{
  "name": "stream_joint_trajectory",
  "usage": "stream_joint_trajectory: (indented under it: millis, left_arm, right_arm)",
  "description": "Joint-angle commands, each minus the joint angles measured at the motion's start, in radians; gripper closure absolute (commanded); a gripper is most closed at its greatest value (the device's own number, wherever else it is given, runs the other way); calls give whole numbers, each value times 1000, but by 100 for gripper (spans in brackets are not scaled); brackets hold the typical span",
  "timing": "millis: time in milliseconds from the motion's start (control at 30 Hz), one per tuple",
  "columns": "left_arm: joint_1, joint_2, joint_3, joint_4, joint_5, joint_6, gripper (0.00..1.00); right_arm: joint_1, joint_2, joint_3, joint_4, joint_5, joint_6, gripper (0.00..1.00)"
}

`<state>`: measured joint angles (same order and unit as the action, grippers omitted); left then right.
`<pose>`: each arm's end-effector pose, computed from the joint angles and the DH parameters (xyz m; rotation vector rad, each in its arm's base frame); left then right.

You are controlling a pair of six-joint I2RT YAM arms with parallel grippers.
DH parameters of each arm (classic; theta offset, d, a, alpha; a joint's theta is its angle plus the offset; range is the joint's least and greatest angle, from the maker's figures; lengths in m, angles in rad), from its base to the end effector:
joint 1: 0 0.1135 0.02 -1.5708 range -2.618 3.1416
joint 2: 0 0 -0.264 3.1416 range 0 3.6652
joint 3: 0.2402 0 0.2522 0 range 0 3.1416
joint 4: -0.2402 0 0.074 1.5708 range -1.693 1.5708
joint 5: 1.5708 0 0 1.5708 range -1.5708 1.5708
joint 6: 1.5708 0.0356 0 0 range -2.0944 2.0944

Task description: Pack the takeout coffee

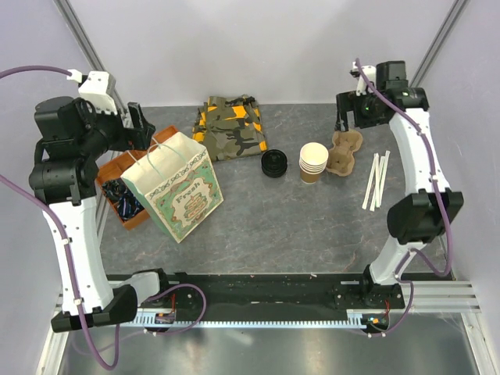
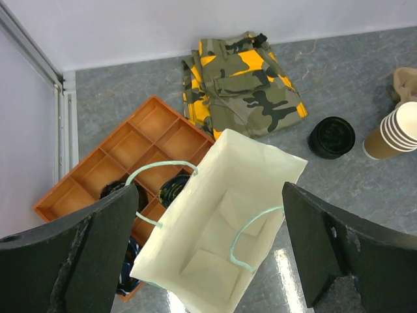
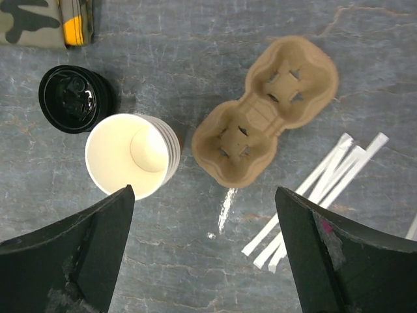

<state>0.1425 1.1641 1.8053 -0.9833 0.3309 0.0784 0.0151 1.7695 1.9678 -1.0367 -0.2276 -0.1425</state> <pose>0.1773 0.0137 0.5145 0.1614 1.8902 -0.1662 0.3730 0.0137 0.3986 -0.2925 2.3737 0.2142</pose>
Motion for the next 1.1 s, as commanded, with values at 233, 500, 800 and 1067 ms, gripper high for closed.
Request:
stream_joint_trajectory:
  millis: [233,500,800,1067]
  left_arm:
    - [0,3,-24,64,16,-43,0]
    - [0,-20,-21,89,60,-32,0]
    - [0,-52,-27,121,106,-11,0]
    - [-1,-53,-40,132,100,-9,0]
  right_arm:
    - [94,125,39,-11,73,4,31]
    - [112,165,0,-11,51,12,44]
    - [114,220,0,-14,42,18,52]
    - [117,245,-12,-17,4,29,66]
